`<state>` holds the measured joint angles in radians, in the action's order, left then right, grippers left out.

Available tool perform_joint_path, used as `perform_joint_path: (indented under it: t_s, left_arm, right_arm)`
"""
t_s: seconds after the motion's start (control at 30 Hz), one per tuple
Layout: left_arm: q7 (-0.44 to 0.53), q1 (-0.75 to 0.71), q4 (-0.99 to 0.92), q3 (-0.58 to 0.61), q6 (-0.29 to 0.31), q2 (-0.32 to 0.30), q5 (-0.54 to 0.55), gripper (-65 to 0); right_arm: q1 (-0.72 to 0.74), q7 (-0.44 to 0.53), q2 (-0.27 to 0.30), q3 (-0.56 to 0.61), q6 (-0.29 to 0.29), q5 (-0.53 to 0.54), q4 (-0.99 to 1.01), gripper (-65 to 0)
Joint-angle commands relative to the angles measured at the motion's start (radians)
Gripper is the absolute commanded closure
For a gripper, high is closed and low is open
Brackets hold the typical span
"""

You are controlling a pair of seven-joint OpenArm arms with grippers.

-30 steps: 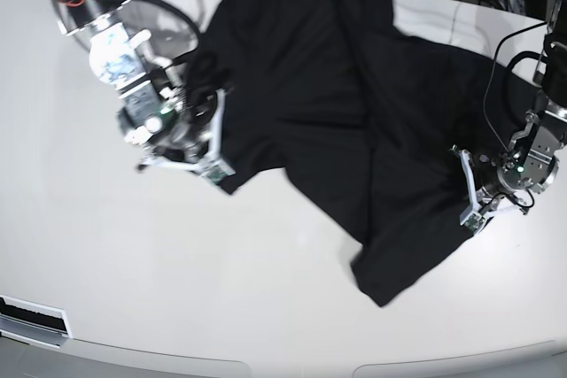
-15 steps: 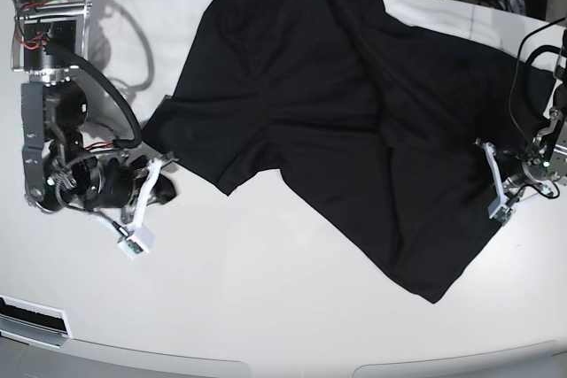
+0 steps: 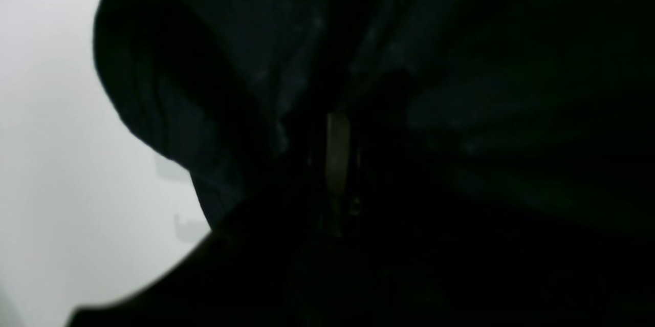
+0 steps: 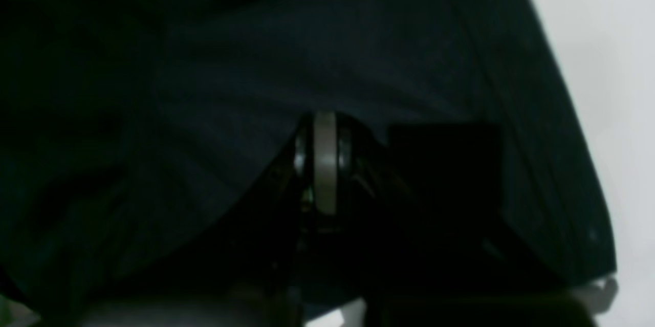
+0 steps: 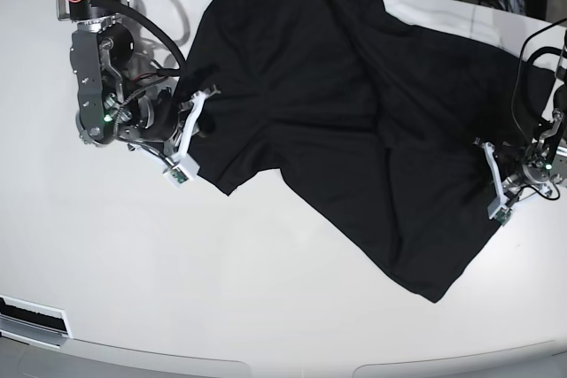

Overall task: Layout the t-shirt on the table in an organized manner, then fold the t-shirt properly
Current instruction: 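Pull the shirt edges apart with both grippers to smooth it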

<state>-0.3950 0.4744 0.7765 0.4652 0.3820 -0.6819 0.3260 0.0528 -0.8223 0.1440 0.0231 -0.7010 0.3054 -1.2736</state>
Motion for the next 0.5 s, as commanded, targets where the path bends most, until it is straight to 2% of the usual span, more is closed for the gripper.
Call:
perform_joint_path:
  t_s: [0.0,0.07,0.1,0.27,0.4,0.47]
  left_arm:
    - [-0.010,0.025,0.018,-0.009,0.000,-0.023,0.005,0.0]
    - [-0.046,0.025,0.039,-0.009,0.000,-0.025,0.006,0.0]
    - [-0.067,0.025,0.051,-0.009,0.000,-0.027,0.006,0.0]
    - [-0.179,0.024,0.127,-0.009,0.006,-0.059,0.081,0.0]
    - [-0.189,0.024,0.171,-0.009,0.034,-0.101,0.128,0.0]
    - [-0.189,0.025,0.180,-0.009,0.034,-0.124,0.148,0.0]
  right_arm:
    - [0.030,0.004,0.001,-0.001,0.004,-0.033,0.021,0.0]
    - [0.055,0.011,0.005,-0.001,0.021,-0.090,0.078,0.0]
    - [0.066,0.020,0.008,-0.001,0.054,-0.124,0.105,0.0]
    - [0.120,0.038,0.026,-0.002,0.243,-0.230,0.159,0.0]
    - [0.155,0.038,0.045,-0.002,0.441,-0.314,0.159,0.0]
    - [0.177,0.038,0.060,-0.002,0.506,-0.338,0.159,0.0]
